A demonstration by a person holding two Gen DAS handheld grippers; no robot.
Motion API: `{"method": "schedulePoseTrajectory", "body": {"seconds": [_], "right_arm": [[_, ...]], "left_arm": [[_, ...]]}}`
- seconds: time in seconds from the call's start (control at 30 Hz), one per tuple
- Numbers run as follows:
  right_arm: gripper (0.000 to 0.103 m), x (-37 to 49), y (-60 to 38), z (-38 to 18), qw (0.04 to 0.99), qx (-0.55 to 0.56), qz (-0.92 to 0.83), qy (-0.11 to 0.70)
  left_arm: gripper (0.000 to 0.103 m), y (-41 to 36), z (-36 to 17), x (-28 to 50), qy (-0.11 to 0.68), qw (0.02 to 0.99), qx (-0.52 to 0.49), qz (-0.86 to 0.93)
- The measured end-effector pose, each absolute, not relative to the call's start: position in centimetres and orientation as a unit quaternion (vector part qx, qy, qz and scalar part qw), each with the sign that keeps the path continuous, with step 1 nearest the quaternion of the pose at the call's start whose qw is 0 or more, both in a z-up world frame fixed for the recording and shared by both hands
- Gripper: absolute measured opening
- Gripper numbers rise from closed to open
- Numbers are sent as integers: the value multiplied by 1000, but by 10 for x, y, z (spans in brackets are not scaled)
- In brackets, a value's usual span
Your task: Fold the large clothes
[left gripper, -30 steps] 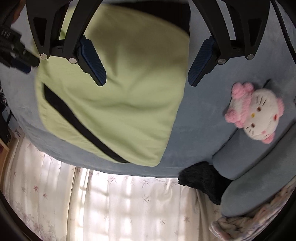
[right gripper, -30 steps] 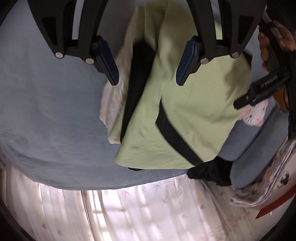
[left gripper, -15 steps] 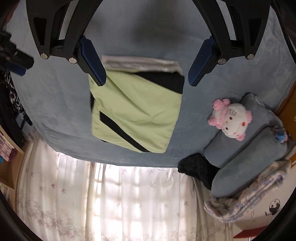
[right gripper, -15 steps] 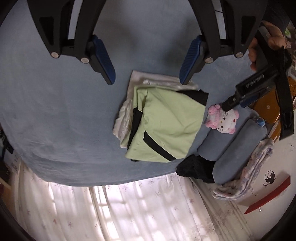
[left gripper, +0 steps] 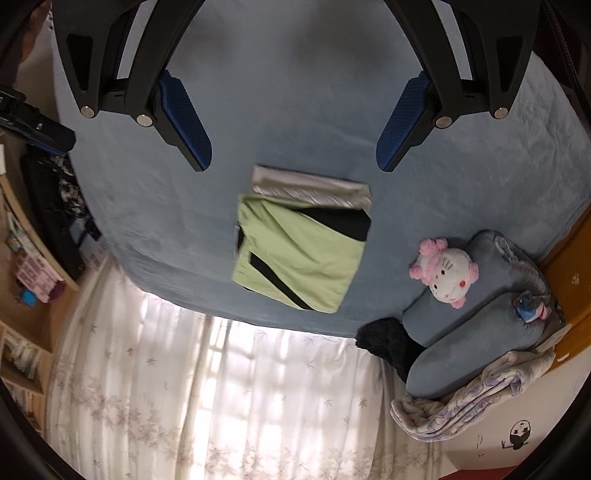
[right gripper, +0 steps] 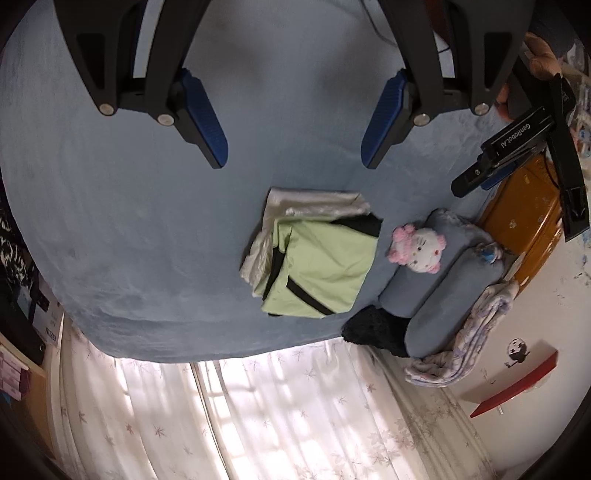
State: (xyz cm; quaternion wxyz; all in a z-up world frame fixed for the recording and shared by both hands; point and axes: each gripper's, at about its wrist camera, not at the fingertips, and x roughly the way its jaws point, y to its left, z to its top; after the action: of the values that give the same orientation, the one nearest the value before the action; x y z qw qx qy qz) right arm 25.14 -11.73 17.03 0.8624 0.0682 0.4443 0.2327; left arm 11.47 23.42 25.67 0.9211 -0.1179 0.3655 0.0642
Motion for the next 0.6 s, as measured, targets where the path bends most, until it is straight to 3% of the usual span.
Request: {"method": "schedulePoseTrajectory", "body": {"seconds": [0.37, 0.6], "right_arm": [[75, 152, -153, 213, 867, 50, 276, 412], [75, 113, -171, 188, 862, 55, 274, 424]], "left_arm": [[91, 193, 305, 15, 346, 931, -119, 21], [92, 166, 281, -12, 366, 925, -101, -10]]}}
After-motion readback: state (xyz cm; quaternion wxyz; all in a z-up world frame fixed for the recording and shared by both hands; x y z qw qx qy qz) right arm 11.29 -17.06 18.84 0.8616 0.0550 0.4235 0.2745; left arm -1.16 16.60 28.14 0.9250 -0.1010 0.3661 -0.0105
